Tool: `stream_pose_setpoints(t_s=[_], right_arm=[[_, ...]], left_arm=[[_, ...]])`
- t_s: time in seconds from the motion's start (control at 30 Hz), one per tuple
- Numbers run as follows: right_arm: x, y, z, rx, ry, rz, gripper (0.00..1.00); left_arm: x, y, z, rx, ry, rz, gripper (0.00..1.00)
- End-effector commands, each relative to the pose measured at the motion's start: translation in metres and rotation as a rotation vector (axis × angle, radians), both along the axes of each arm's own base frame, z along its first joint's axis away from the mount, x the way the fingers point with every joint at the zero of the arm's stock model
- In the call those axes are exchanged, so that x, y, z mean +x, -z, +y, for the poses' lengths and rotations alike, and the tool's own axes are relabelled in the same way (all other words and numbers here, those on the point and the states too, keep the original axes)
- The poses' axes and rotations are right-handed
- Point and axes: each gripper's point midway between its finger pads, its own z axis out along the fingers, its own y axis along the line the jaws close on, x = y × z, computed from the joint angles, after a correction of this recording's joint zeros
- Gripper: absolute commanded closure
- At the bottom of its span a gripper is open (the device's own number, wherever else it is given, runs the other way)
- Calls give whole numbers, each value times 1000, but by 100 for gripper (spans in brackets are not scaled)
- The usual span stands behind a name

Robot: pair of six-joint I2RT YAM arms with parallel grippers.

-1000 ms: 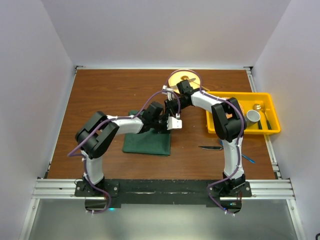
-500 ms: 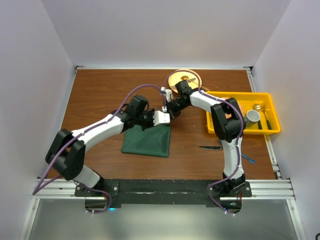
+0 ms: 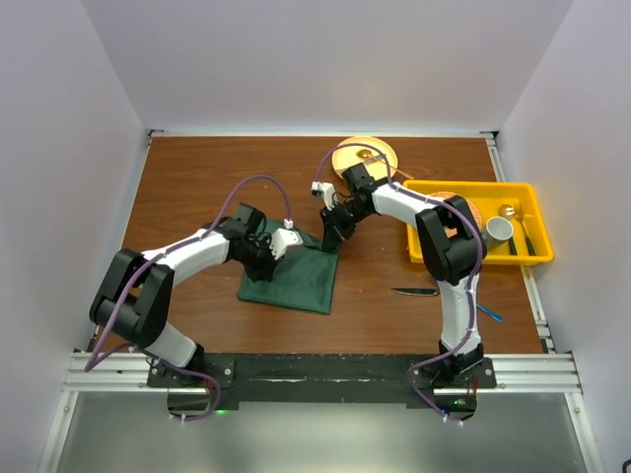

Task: Fold the napkin into a case and place the utensils inside
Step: Fold the lower triangle-folded napkin at the center of the board.

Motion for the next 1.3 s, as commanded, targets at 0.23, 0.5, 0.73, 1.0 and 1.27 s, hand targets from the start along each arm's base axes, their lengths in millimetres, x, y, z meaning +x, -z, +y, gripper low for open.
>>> stream_pose_setpoints(t_s=[0.23,0.5,0.73,1.0,1.27], right_arm=[[-1,-44,8,28,-120,-259,100],[-20,-44,13,4,-250,-355,100],[-52,-37,24,-22,-422,-456,100],[-83,-27,28,-50,-615,-606,100],[-109,-2,22,-91,-793,-687,100]], left_arm=[[48,-21,11,-167,-478,277,100],[45,-8,10,-174,-634,406,100],[41,13,28,-120,-751,438,100],[38,27,41,-113,-831,483,100],[43,19,49,-175,-866,484,100]])
